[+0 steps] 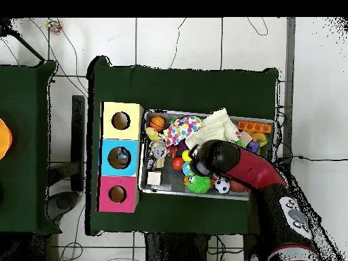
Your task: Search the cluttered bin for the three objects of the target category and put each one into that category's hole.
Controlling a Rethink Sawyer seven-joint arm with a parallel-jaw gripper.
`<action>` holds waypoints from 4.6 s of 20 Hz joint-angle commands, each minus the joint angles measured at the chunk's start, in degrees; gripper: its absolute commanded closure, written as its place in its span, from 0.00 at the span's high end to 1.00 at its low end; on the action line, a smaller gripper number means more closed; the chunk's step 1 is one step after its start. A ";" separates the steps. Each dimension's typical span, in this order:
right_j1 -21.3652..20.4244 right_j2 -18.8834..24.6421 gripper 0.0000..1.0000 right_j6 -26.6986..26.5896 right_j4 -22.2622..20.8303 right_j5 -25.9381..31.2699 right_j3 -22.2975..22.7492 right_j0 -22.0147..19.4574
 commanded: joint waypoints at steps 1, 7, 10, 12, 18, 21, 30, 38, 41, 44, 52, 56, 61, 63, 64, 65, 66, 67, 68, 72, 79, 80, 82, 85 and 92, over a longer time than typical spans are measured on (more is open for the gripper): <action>0.56 3.51 0.00 7.82 1.89 -2.66 6.22 1.38; -0.16 3.37 0.00 4.15 0.80 -1.62 -1.39 0.88; -0.23 3.56 0.00 2.89 0.80 0.90 -5.45 0.39; -0.44 3.52 0.00 2.46 0.69 2.15 -7.26 0.30; -1.69 1.27 0.00 1.59 -1.93 3.50 -13.26 1.91; -1.77 0.78 0.00 0.90 -2.90 3.41 -15.15 2.14; 3.95 2.19 0.00 -2.51 -5.20 -2.71 -20.32 -0.61; 9.18 1.19 0.00 -3.34 -8.76 -2.20 -27.00 -3.68; 10.98 1.42 0.00 -3.35 -9.86 -2.30 -28.93 -4.91; 11.65 1.46 0.00 -3.03 -10.52 -1.40 -29.80 -5.55; 12.15 1.64 0.00 -2.37 -12.27 -0.88 -29.73 -7.10; 13.36 1.61 0.00 -1.92 -12.98 -1.07 -30.97 -7.19; 17.07 1.96 0.00 -2.43 -13.01 0.80 -34.99 -7.32; 18.29 1.76 0.00 -2.46 -13.22 0.60 -36.02 -7.36; 19.04 1.56 0.00 -2.39 -13.30 0.94 -36.67 -7.29; 19.79 1.35 0.00 -2.33 -13.38 1.29 -37.33 -7.23; 21.18 1.31 0.00 -2.50 -13.58 1.44 -38.58 -7.46; 22.31 1.05 0.00 -2.21 -13.75 1.93 -39.80 -7.16; 23.31 1.15 0.00 -2.55 -14.00 1.91 -40.85 -7.44; 26.86 1.74 0.00 -2.95 -14.43 2.97 -44.89 -7.74; 26.92 2.98 0.00 -6.77 -14.21 11.70 -45.26 -8.65; 26.22 2.91 0.00 -7.57 -14.25 13.51 -44.58 -8.71; 24.58 2.41 0.00 -8.64 -14.09 18.12 -42.78 -8.67; 22.73 2.43 0.00 -10.29 -13.94 21.13 -40.46 -9.03; 20.50 3.17 0.00 -11.67 -13.47 22.90 -37.68 -9.45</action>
